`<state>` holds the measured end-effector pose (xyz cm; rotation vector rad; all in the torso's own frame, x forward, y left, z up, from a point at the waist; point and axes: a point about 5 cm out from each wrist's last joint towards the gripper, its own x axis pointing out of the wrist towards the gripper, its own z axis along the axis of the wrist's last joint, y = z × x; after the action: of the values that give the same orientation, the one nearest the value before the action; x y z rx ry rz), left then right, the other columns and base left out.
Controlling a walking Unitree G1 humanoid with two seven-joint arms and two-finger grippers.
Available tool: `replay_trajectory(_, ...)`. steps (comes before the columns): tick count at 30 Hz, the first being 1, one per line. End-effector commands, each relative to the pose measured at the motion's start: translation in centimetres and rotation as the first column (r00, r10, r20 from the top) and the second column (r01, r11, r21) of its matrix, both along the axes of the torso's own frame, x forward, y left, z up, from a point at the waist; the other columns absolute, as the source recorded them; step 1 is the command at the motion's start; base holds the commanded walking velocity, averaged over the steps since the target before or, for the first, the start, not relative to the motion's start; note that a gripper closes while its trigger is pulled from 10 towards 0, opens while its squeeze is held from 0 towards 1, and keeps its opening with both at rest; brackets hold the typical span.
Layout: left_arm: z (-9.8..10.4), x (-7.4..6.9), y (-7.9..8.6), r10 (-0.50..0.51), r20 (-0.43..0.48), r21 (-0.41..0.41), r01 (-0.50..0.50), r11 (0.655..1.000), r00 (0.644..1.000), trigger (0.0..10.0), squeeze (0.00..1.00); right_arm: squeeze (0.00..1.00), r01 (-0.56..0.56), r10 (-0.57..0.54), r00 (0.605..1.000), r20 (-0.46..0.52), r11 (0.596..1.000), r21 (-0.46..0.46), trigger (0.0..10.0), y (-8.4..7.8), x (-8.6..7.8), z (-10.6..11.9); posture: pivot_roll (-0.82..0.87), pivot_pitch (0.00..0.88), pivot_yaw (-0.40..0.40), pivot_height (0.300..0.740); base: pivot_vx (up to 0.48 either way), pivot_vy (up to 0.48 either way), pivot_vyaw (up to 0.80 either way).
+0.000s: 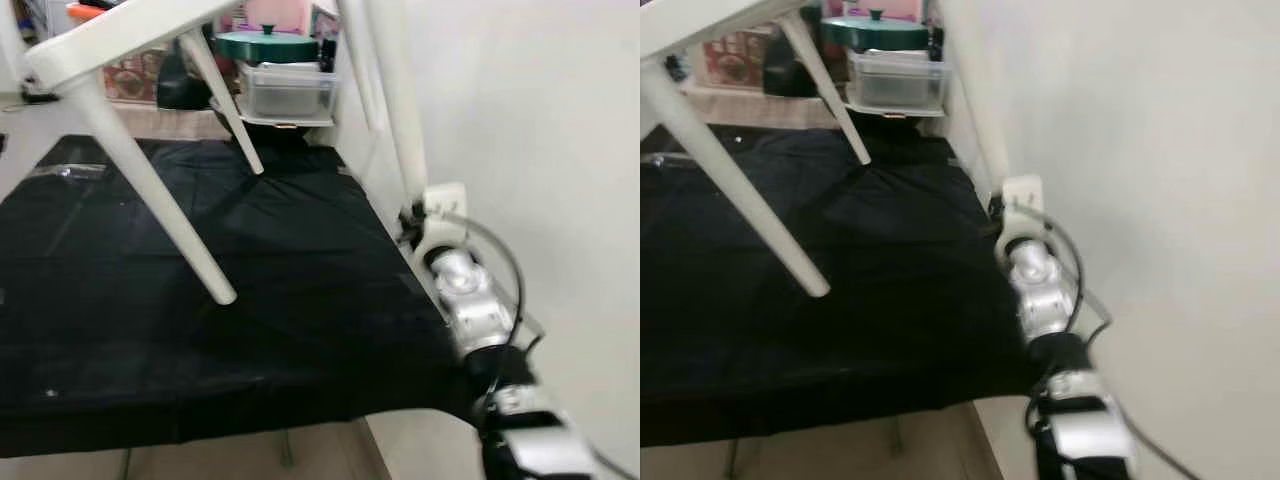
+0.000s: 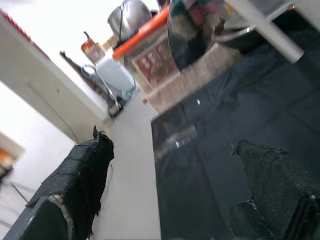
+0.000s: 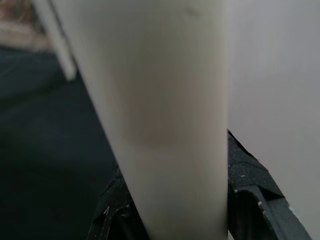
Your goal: Building children table
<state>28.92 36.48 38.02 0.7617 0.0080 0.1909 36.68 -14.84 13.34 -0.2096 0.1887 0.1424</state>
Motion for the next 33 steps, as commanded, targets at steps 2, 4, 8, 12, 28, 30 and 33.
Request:
replay_trajectory(2,0.6,0.2,-0.6,-0.027,-0.008,0.049,0.027,0.998,1.0,10.0,0.0,0.0,-0.04,0.045,0.985,-0.165,0.999,0.03,0.0,0.8,-1.4,-3.0,0.16,0.0,-0.069,0.74,0.0,0.0,0.0)
replay_trajectory(4,0.6,0.2,-0.6,-0.027,-0.008,0.049,0.027,0.998,1.0,10.0,0.0,0.0,-0.04,0.045,0.985,-0.165,0.999,0.03,0.0,0.8,-1.4,-3.0,0.16,0.0,-0.069,0.74,0.0,0.0,0.0)
replay_trajectory(8,0.8,0.5,-1.9,-0.099,0.017,0.029,0.098,0.995,0.995,10.0,0.0,0.0,-0.103,0.114,0.974,-0.194,0.992,0.066,0.0,2.7,-2.3,-3.5,0.15,0.0,-0.065,0.74,0.0,0.0,0.0)
replay_trajectory(12,-4.4,-0.3,-7.2,-0.27,0.045,-0.132,0.273,0.953,0.962,10.0,0.0,0.0,-0.219,0.228,0.96,-0.163,0.973,0.068,1.1,5.7,-1.9,-2.1,0.12,0.0,-0.078,0.74,0.0,0.0,0.0)
replay_trajectory(28,-16.8,-6.2,-14.5,-0.125,0.077,-0.516,0.147,0.844,0.989,10.0,0.0,1.0,-0.071,0.099,0.984,-0.147,0.98,0.186,10.0,3.3,-2.5,-0.7,0.15,0.0,-0.136,0.74,0.0,0.0,0.0)
replay_trajectory(30,-17.4,-6.6,-15.4,-0.123,0.062,-0.542,0.137,0.829,0.99,10.0,0.0,1.0,-0.045,0.078,0.981,-0.177,0.982,0.183,10.0,2.5,-2.9,-1.2,0.14,0.0,-0.137,0.74,0.0,0.0,0.0)
replay_trajectory(33,-17.9,-7.1,-16.6,-0.13,0.055,-0.566,0.138,0.813,0.99,10.0,0.0,1.0,-0.014,0.05,0.98,-0.194,0.983,0.181,10.0,1.4,-3.5,-1.5,0.13,0.0,-0.13,0.74,0.0,0.0,0.0)
